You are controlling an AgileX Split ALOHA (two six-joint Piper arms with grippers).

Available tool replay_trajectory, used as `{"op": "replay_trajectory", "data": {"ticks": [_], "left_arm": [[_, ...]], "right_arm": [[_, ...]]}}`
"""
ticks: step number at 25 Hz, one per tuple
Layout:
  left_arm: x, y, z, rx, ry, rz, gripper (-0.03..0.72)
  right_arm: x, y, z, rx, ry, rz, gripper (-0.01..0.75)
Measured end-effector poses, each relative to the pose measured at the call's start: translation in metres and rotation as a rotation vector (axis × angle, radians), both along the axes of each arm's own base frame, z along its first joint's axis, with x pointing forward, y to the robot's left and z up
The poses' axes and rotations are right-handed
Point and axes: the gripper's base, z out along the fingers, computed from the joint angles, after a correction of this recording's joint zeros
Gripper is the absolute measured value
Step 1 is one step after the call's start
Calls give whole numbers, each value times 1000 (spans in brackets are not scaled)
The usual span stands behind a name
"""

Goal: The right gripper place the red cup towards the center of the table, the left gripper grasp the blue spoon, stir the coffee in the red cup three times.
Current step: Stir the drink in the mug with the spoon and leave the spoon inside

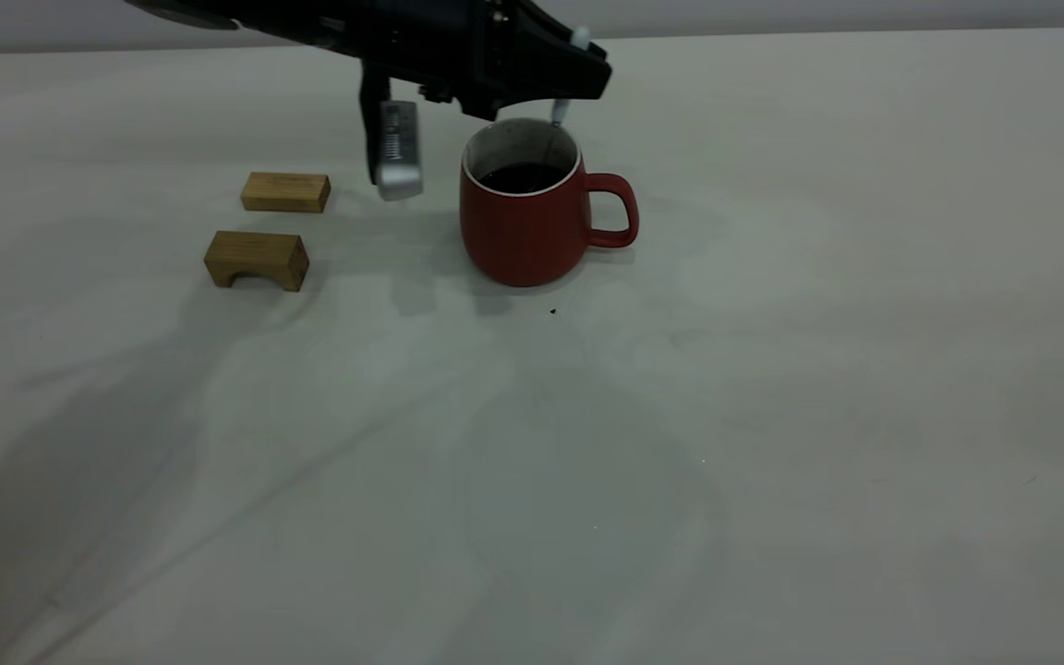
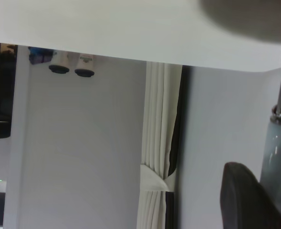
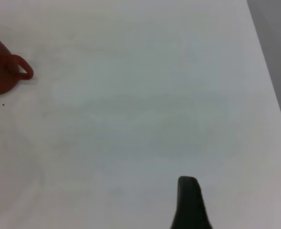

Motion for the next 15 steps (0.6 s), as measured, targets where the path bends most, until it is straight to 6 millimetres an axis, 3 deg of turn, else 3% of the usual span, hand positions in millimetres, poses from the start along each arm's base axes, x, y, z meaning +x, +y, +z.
{"op": "replay_trajectory", "data": {"ticks": [4, 7, 11, 15], "left_arm": [[1, 13, -3, 38, -8, -20, 144], [1, 18, -5, 66, -13, -39, 199], [-2, 20, -1, 116, -65, -105, 404], [-3, 22, 24, 186, -204, -207, 567]], "right_arm": [[0, 0, 0, 0, 0, 0, 582], [0, 0, 0, 0, 0, 0, 582], [0, 0, 0, 0, 0, 0, 582], [0, 0, 0, 0, 0, 0, 582]]}}
